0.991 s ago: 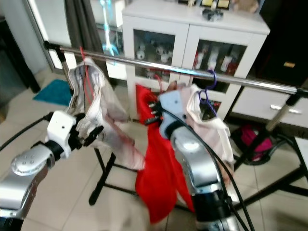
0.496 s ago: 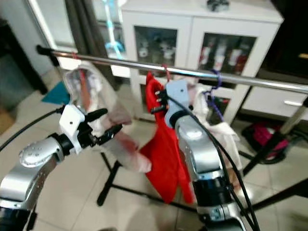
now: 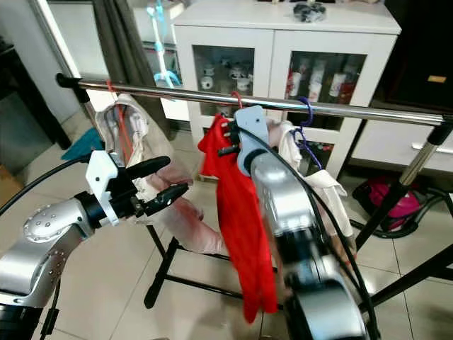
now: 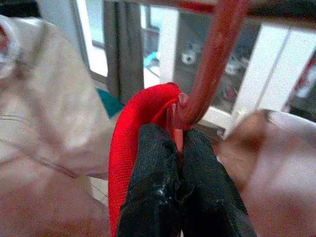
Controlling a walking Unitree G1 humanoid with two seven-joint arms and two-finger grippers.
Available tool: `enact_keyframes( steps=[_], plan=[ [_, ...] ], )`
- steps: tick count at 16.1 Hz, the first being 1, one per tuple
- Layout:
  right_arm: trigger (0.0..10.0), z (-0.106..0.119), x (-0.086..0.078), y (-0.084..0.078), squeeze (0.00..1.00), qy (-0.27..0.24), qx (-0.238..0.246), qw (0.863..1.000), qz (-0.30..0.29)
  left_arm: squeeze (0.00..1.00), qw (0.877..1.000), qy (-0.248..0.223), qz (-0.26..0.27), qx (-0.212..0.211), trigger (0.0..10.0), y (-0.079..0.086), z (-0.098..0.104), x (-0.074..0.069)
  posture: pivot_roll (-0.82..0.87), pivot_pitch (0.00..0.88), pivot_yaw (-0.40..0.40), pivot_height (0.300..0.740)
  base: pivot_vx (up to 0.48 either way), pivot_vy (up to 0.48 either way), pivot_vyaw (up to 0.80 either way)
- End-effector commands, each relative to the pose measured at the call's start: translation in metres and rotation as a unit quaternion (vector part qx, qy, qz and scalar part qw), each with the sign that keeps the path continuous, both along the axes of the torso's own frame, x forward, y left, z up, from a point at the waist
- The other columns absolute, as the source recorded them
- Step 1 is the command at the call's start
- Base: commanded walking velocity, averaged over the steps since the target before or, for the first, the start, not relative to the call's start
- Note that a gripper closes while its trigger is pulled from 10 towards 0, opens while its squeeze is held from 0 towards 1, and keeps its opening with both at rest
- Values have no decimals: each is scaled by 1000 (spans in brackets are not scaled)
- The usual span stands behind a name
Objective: Hang hanger
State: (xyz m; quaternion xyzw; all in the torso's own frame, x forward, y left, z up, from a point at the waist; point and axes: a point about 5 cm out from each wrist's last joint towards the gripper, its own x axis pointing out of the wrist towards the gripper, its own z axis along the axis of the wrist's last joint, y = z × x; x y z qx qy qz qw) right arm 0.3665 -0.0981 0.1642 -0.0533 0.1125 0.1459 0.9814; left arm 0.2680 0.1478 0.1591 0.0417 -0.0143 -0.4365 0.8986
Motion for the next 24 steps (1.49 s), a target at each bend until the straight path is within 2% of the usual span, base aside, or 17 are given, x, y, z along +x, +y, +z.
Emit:
enact_keyframes(
  steps=[1,4,7,8,9,11,12,13,14,15,17,19,20,21,22,24],
  plan=[
    [10000,7,4,1,0,-13,7,1000,-6,0,1000,-2,7,2,10000,6,3,0,-47,0,68,740,0,0,0],
    [10000,3,24,-9,0,22,8,999,-48,0,1000,9,-3,-17,10000,6,5,-2,-40,0,66,740,0,0,0],
    [10000,-6,23,-11,0,48,-10,998,-30,0,1000,4,3,-14,10000,6,5,-2,-36,0,56,740,0,0,0],
    [10000,-8,21,-13,984,49,-8,998,-30,0,1000,2,7,-13,10000,7,4,-3,-38,0,56,740,0,0,0],
    [10000,-10,18,-16,1000,47,2,998,-30,0,1000,-2,13,-9,10000,9,3,-3,-42,0,58,740,0,0,0],
    [10000,-7,13,-24,1000,19,19,999,-28,0,999,-12,34,-7,10000,11,2,0,-50,0,68,740,0,0,0],
    [10000,3,8,-30,1000,-28,18,999,-20,0,997,-11,73,-13,10000,14,-1,4,-63,0,80,740,0,0,0],
    [10000,10,-2,-32,1000,-52,41,998,6,0,994,-6,111,-14,10000,15,-7,8,-73,0,85,740,0,0,0],
    [10000,18,-24,-33,1000,-67,75,994,42,0,989,4,144,-8,10000,15,-14,11,-88,0,93,740,0,0,0],
    [10000,20,-31,-34,1000,-75,78,993,56,0,988,6,151,-11,10000,14,-15,11,-94,0,98,740,0,0,0],
    [10000,31,-59,-34,1000,-126,101,979,121,0,978,38,201,-31,10000,15,-20,12,-105,0,104,740,0,0,0],
    [10000,24,-80,-41,1000,-130,109,980,102,0,972,42,232,-20,10000,17,-26,7,-103,0,92,740,0,0,0],
    [10000,17,-87,-45,231,-121,116,983,81,0,969,41,242,-17,10000,18,-28,4,-101,0,88,740,0,0,0],
    [10000,0,-96,-52,0,-104,111,988,9,0,961,35,272,-37,10000,24,-28,-1,-98,0,81,740,0,0,0],
    [10000,-15,-103,-56,0,-89,107,989,-47,0,955,33,292,-32,10000,30,-31,-8,-91,0,68,740,0,0,0],
    [10000,-24,-113,-53,0,-81,142,986,-42,0,957,30,287,-23,10000,30,-32,-12,-84,0,61,740,0,0,0]
  ],
)
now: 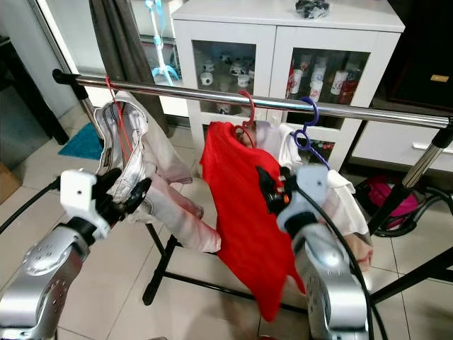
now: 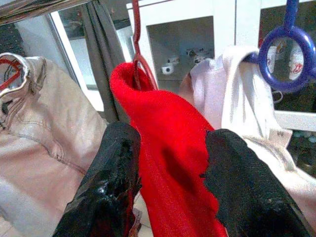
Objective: Hang hanger
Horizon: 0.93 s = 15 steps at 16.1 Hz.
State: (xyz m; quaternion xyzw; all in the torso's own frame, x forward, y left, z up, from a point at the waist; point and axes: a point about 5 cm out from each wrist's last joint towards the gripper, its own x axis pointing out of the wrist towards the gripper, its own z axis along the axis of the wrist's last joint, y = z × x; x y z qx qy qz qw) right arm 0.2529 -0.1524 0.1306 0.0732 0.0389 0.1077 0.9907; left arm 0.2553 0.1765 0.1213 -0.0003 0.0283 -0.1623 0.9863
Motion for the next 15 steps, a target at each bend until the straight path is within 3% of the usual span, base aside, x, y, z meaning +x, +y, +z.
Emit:
enact_keyframes(
  steps=[1,15],
  plan=[
    [10000,6,0,2,0,-14,11,1000,5,0,1000,-15,-2,7,10000,1,7,0,-84,0,61,740,0,0,0],
    [10000,6,0,2,0,-14,11,1000,5,0,1000,-15,-2,7,10000,1,7,0,-84,0,61,740,0,0,0]
  ],
)
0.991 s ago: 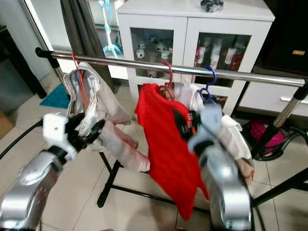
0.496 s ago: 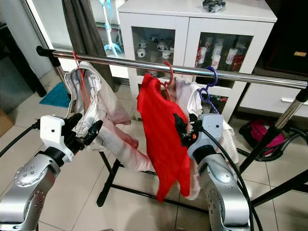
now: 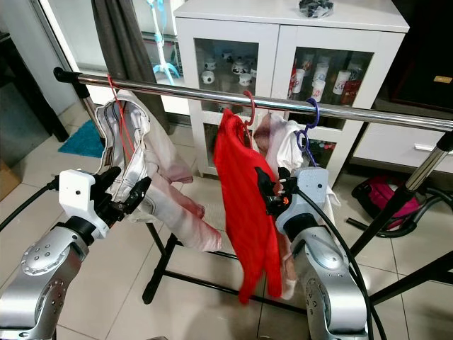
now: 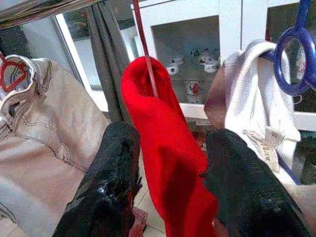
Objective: Hang hanger
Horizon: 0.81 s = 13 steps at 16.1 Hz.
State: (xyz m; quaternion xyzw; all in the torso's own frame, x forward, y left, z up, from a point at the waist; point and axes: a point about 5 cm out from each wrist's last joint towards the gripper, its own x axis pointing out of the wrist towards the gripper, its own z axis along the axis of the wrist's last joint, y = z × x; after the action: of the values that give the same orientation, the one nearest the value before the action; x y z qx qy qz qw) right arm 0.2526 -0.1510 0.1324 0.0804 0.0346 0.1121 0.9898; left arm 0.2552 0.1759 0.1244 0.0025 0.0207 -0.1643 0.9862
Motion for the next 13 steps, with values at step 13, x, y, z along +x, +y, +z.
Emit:
enact_keyframes(
  steps=[13],
  plan=[
    [10000,0,13,16,0,16,15,1000,21,0,999,-5,12,46,10000,2,3,4,-54,0,11,740,0,0,0]
  ],
)
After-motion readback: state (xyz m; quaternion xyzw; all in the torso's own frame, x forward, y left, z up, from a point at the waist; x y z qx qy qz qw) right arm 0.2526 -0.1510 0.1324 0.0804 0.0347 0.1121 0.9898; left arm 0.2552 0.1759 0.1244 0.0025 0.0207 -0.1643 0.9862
